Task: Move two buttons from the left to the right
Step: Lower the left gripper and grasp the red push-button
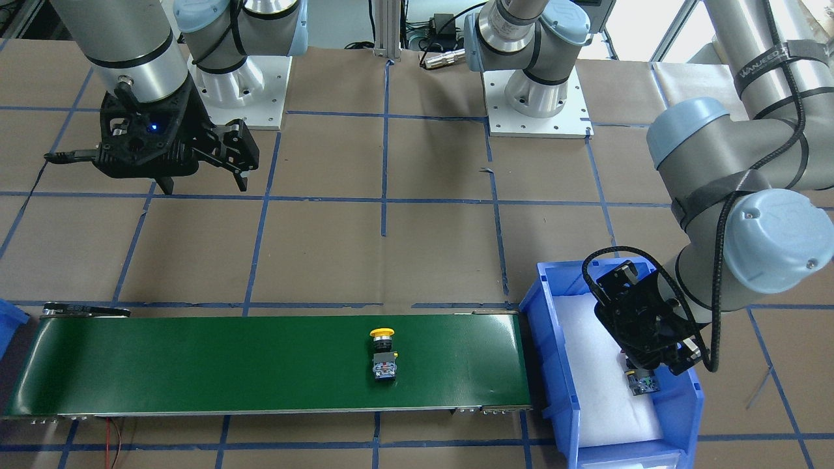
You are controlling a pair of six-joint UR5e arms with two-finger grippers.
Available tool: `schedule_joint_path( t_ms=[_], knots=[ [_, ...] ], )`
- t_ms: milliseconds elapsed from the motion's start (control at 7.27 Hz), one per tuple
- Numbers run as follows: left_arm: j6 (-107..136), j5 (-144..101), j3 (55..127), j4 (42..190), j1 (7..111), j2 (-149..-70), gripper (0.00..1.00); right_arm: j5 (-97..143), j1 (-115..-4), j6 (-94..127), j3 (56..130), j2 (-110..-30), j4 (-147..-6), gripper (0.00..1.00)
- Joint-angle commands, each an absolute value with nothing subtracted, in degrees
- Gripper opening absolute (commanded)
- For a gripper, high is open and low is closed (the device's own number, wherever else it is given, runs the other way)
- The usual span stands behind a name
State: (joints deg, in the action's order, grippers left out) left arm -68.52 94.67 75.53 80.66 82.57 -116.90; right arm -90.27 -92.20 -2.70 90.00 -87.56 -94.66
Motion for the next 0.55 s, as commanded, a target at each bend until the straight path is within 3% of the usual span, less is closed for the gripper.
schedule_joint_path(
  t_ms=[0,413],
  knots=[
    [-75.6,95.4,75.6,78.0,82.5,-118.6,1.00,-90.3,-92.2,-2.7,90.0,-87.5,-94.7,1.00],
    [-85.2,95.3,76.7,74.0,82.4,-120.1,1.00,-90.3,-92.2,-2.7,90.1,-87.5,-94.7,1.00]
  ],
)
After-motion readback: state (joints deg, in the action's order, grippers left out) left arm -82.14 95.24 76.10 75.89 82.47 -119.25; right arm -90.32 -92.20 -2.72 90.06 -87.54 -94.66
